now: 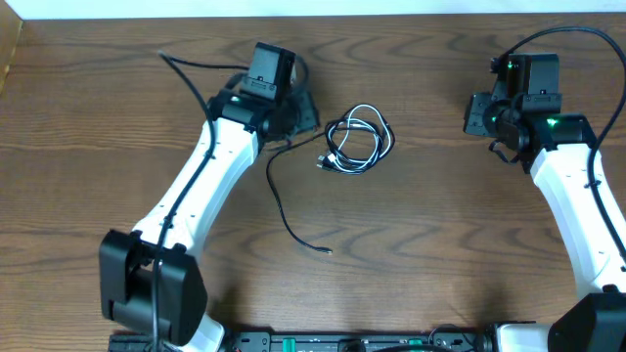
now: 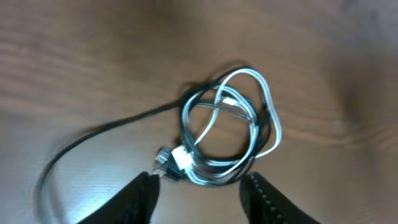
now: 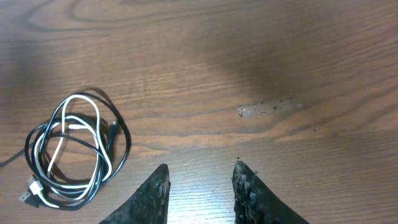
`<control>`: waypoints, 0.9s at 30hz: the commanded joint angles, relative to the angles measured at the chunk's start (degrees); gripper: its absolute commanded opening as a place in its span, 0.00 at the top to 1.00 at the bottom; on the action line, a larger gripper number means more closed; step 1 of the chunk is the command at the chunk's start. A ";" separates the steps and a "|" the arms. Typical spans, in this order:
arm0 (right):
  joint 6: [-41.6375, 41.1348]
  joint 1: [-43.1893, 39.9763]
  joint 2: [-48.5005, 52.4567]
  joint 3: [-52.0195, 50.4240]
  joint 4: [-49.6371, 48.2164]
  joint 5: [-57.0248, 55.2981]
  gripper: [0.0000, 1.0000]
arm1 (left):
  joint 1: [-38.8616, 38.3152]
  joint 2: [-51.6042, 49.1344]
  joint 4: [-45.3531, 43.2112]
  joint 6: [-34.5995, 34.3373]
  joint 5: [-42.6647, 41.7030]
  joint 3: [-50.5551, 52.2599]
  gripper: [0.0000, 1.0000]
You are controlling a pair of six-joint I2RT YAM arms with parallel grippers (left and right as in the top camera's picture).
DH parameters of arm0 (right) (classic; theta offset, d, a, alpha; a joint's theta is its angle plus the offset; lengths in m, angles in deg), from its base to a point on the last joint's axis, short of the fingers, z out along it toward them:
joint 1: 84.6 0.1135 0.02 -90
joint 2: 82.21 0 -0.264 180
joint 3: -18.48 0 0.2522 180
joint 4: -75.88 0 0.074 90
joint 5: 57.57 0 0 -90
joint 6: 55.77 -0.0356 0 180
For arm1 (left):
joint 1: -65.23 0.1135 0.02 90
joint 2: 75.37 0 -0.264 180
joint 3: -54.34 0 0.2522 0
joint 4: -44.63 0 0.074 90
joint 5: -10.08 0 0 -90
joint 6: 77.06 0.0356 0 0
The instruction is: Untangle cables
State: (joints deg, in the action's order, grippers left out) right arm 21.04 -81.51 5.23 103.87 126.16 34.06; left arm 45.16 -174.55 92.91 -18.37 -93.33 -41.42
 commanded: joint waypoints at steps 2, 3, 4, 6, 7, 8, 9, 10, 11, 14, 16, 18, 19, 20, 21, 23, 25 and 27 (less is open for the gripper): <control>-0.04 0.24 0.22 0.46 0.17 0.48 0.70 | -2.80 -8.13 -5.44 -7.23 -0.39 0.02 0.59; -0.04 0.24 0.22 0.46 0.20 0.48 0.70 | -3.06 -10.16 -7.04 -8.55 -0.26 0.02 0.62; -0.04 0.24 0.22 0.46 0.22 0.48 0.70 | -3.17 -11.65 -8.15 -9.53 -0.26 0.02 0.63; -0.04 0.24 0.22 0.46 0.55 0.48 0.69 | -3.21 -14.91 -10.14 -11.69 -0.28 0.02 0.68; -0.02 0.24 0.22 0.46 0.63 0.48 0.69 | -3.21 -15.85 -10.51 -12.35 -0.26 0.02 0.69; -0.02 0.24 0.22 0.46 0.85 0.48 0.69 | -3.21 -17.18 -11.13 -12.55 -0.28 0.02 0.69; -0.02 0.24 0.22 0.46 1.03 0.48 0.69 | -3.21 -17.79 -11.43 -12.52 -0.26 0.02 0.69; -0.02 0.24 0.22 0.46 1.07 0.46 0.69 | -3.26 -18.75 -11.82 -12.52 -0.26 0.02 0.69; -0.02 0.24 0.22 0.46 1.07 0.46 0.69 | -3.39 -19.54 -12.33 -12.52 -0.33 0.02 0.69; -0.02 0.24 0.22 0.46 1.03 0.46 0.68 | -3.93 -21.27 -12.96 -12.26 -0.31 0.02 0.69; -0.02 0.24 0.22 0.46 1.03 0.44 0.67 | -4.26 -21.94 -13.00 -12.24 -0.28 0.02 0.70; -0.02 0.24 0.22 0.46 1.03 0.46 0.66 | -4.50 -22.29 -12.98 -12.13 -0.26 0.02 0.77; -0.02 0.24 0.22 0.46 1.05 0.46 0.66 | -4.52 -22.29 -12.98 -12.04 -0.26 0.02 0.80; -0.02 0.24 0.22 0.46 1.05 0.46 0.66 | -4.55 -22.29 -13.00 -12.00 -0.24 0.02 0.81; -0.02 0.24 0.22 0.46 1.07 0.46 0.66 | -4.55 -22.29 -12.98 -11.82 -0.22 0.02 0.81; -0.02 0.24 0.22 0.46 1.11 0.46 0.66 | -4.55 -22.29 -12.57 -11.78 0.76 0.04 0.81; -0.02 0.24 0.22 0.46 1.27 0.46 0.66 | -4.59 -22.34 -12.28 -10.67 1.01 0.07 0.81; -0.02 0.24 0.22 0.46 1.42 0.46 0.65 | -5.01 -22.34 -12.09 -9.16 1.05 0.68 0.86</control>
State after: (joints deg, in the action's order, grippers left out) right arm 21.04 -81.51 5.27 103.87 127.40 34.19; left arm 40.67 -195.88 80.41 -30.18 -93.26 -41.42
